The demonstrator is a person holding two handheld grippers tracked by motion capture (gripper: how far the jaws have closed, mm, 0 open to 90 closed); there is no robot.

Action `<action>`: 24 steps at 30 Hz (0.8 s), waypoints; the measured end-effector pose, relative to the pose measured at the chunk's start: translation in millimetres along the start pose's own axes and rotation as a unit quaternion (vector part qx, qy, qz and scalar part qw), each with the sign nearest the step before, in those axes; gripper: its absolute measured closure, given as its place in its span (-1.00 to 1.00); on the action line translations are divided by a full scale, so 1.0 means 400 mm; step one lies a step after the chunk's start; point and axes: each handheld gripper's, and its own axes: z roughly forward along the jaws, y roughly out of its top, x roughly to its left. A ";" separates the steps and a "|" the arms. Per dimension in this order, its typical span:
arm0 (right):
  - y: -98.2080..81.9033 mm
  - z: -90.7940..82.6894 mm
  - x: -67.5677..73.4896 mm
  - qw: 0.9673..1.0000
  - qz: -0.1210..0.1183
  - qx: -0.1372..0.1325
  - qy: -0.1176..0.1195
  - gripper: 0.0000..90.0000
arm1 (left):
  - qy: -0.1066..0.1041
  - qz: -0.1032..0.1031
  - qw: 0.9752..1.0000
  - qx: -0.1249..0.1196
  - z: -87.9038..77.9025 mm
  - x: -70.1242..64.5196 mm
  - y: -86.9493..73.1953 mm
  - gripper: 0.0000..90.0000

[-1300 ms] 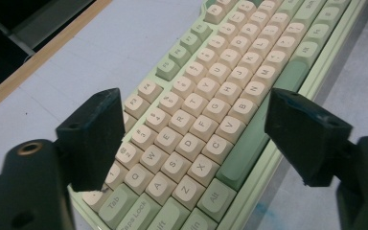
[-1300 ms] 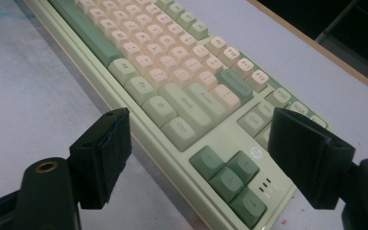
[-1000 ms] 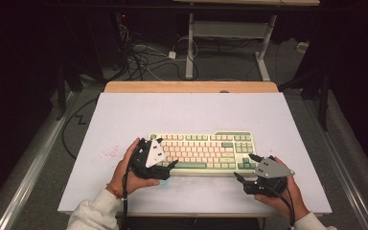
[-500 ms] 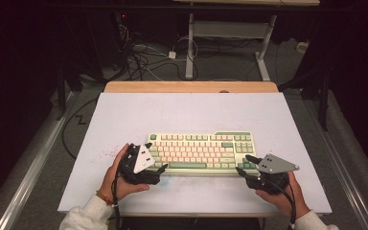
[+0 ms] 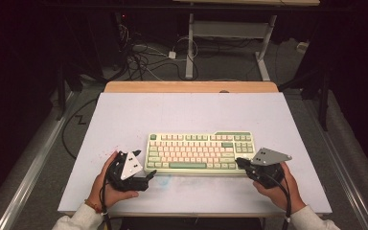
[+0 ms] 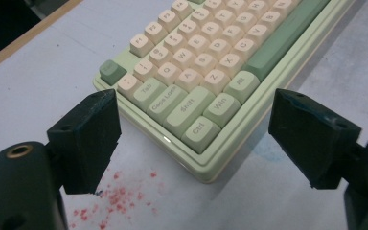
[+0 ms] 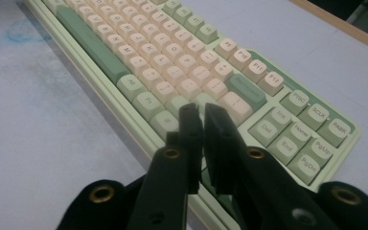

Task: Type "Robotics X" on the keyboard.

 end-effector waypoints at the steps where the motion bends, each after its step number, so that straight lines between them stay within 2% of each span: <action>1: 0.003 0.004 -0.001 1.000 0.001 0.001 0.002 1.00 | -0.002 -0.002 1.000 -0.001 -0.003 0.000 -0.005 -0.62; 13: 0.040 0.049 -0.004 1.000 -0.007 0.016 0.022 1.00 | 0.003 -0.015 1.000 0.016 -0.023 0.009 -0.041 -0.63; 24: 0.059 0.116 0.000 0.999 -0.018 0.042 0.029 1.00 | -0.003 -0.010 1.000 0.023 -0.022 0.005 -0.044 -0.63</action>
